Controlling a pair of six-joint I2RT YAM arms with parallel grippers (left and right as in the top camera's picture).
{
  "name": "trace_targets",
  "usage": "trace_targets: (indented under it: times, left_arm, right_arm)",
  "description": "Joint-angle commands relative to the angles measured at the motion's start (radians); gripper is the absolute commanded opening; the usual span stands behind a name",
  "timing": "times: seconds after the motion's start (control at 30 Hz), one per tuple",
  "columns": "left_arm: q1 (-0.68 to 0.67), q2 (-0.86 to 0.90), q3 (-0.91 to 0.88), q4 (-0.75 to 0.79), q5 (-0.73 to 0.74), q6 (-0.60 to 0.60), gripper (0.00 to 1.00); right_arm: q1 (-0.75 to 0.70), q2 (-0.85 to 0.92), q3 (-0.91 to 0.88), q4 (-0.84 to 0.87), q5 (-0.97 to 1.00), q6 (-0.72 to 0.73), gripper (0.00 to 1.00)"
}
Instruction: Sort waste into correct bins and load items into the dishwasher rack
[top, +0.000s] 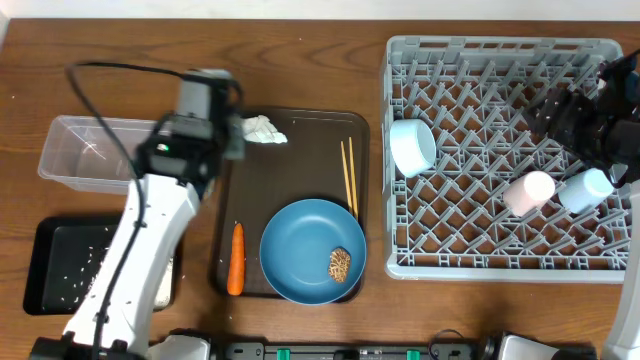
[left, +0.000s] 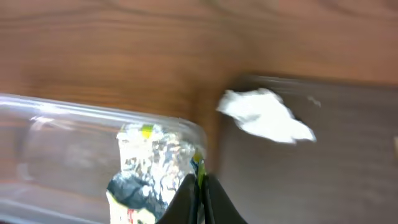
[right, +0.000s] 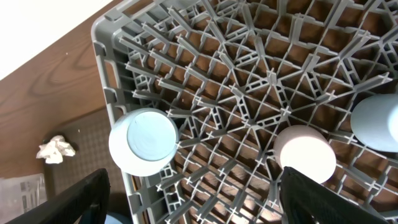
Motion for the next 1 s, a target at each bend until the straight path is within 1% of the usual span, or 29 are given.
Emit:
trace_targets:
  times: [0.0,0.07,0.13,0.17,0.2,0.23,0.27,0.33,0.5,0.83,0.97]
  left_arm:
    - [0.078,0.043,0.003,0.040,-0.055,0.055,0.06]
    - [0.109,0.070,0.003,0.048,-0.052,0.056,0.06]
    - [0.132,0.097,0.003,0.042,0.010,0.056,0.06]
    - [0.137,0.104,0.003,0.039,0.057,0.056,0.12]
    - [0.137,0.108,0.003,0.037,0.106,0.056,0.26]
    - [0.136,0.109,0.003,0.035,0.159,0.056,0.50]
    - [0.133,0.109,0.003,0.035,0.205,0.055,0.54]
    - [0.123,0.109,0.003,0.053,0.270,0.052,0.56]
    - [0.087,0.149,0.000,0.125,0.332,0.053,0.56]
    - [-0.005,0.403,0.000,0.328,0.335,0.112,0.56]
    - [-0.025,0.459,0.000,0.352,0.335,0.112,0.56]
  right_arm:
    - [-0.010,-0.013,0.001,0.002,-0.001,-0.001,0.81]
    - [-0.010,-0.013,0.001,-0.002,-0.001,-0.001,0.81]
    - [-0.010,-0.013,0.001,-0.006,-0.001,-0.001,0.81]
    - [-0.010,-0.013,0.001,-0.005,-0.001,-0.001,0.81]
    - [-0.010,-0.013,0.001,-0.005,-0.001,-0.001,0.81]
    - [-0.010,-0.013,0.001,-0.003,-0.001,-0.001,0.81]
    - [-0.010,-0.013,0.001,-0.001,-0.001,-0.001,0.81]
    - [-0.010,-0.013,0.001,-0.001,-0.001,-0.001,0.81]
    - [-0.010,-0.013,0.001,-0.001,0.000,-0.001,0.82]
    - [-0.010,-0.013,0.001,-0.002,-0.001,-0.001,0.82]
    - [-0.010,-0.013,0.001,-0.002,-0.001,-0.001,0.82]
